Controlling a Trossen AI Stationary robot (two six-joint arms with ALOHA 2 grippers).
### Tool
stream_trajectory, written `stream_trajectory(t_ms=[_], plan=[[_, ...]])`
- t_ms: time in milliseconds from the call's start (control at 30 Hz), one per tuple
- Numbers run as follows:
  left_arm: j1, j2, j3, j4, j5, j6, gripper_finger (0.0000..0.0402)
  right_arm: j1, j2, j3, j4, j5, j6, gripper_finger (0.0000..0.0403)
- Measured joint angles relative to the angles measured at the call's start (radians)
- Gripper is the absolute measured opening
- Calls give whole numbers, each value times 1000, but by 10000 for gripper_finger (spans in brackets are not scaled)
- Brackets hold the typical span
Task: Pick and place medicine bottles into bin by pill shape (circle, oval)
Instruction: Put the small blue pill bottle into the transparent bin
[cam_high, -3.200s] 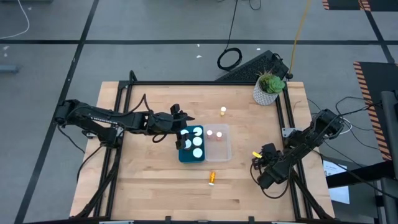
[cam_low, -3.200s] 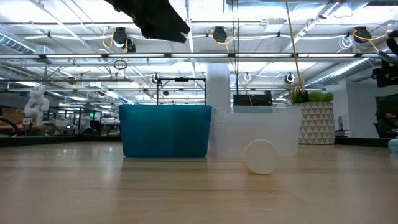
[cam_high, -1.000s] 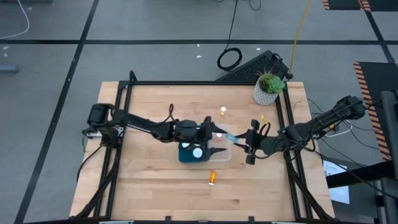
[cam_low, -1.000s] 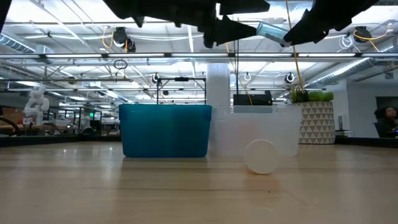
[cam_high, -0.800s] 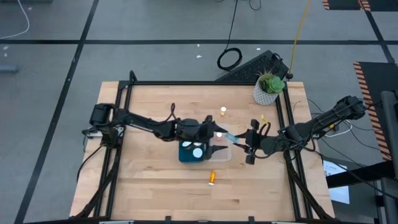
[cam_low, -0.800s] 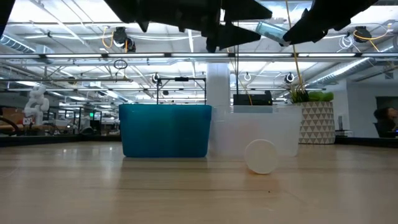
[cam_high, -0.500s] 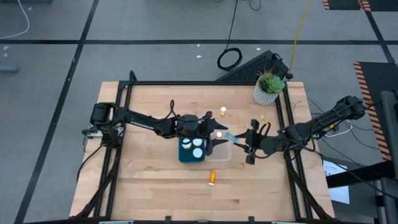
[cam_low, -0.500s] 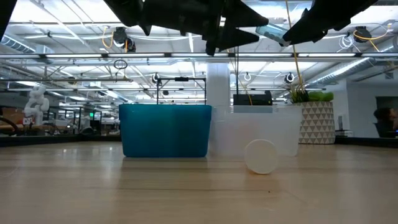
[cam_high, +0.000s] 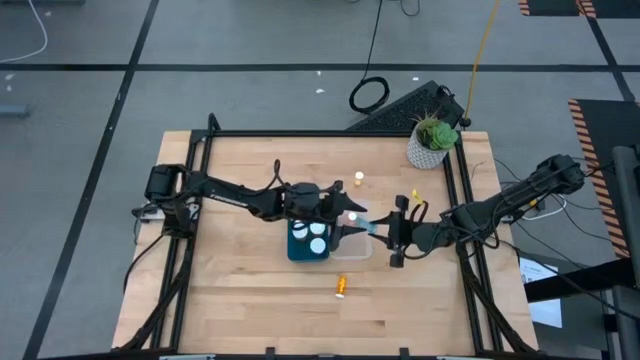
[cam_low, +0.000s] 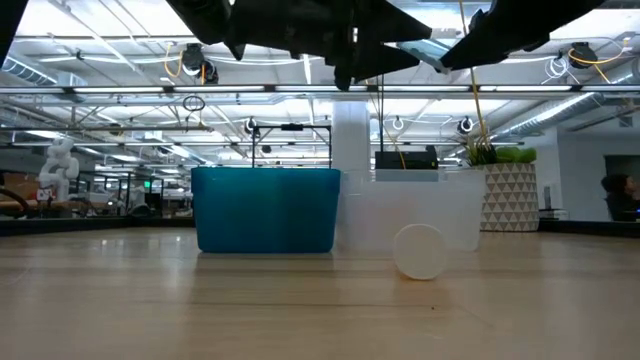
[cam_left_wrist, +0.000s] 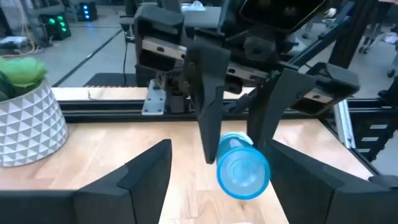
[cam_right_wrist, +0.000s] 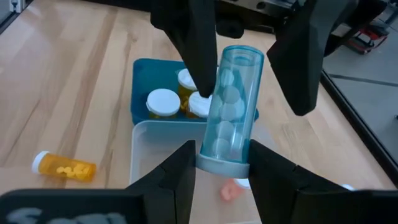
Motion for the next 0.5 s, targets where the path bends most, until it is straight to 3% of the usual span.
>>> stream_trajectory(t_ms=[133,500], plan=[[0,0,0,7,2,17,237,-2,0,0,-1,1,0,125],[-1,0,0,0,11,7,132,-2,0,0,-6,5,0,125]])
